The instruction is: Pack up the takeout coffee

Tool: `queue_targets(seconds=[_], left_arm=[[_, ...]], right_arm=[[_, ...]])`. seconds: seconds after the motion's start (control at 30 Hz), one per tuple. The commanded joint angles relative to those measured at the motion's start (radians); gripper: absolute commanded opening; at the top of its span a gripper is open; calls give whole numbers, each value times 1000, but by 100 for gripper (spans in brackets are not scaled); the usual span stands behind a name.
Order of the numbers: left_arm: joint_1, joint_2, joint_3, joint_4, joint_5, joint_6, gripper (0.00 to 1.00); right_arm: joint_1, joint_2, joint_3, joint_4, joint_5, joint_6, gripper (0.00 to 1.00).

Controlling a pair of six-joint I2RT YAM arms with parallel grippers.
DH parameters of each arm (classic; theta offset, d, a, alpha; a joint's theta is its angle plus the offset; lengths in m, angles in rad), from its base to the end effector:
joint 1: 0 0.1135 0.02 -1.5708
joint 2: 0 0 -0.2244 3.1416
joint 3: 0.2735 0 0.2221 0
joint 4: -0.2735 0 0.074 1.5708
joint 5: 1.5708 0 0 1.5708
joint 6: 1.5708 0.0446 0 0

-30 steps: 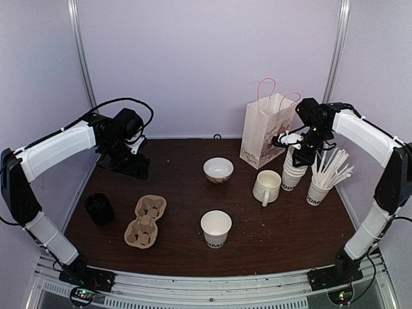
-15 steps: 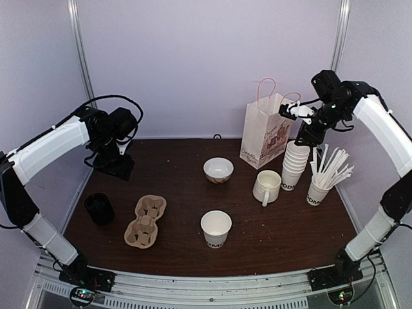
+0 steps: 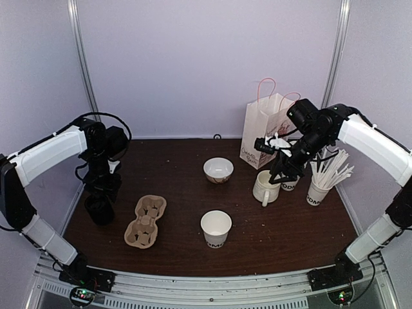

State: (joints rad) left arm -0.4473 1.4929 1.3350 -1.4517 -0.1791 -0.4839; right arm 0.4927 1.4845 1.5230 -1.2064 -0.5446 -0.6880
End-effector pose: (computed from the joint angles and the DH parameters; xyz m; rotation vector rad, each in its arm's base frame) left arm 0.2005 -0.0874 0.2450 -0.0510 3.0832 0.2743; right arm 0.2146 0.1415 0.3021 -1.5786 2.0881 0.6742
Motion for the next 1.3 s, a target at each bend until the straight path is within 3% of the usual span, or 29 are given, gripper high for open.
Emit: queue_targets(seconds=[0.0,0.57,1.07,1.27], left_arm=[[36,20,-36,7,23,24,59],[80,122,-94,92,8,83,44],[140,139,-103,136,19,126,42],[142,154,-115,153,29,132,32]], right_arm=[[57,-11,-43,73,-48,53,42],[99,31,-71,96,-16,61,40],[110,51,-79,99,2,58,39],[113,54,-80,99,11,58,38]])
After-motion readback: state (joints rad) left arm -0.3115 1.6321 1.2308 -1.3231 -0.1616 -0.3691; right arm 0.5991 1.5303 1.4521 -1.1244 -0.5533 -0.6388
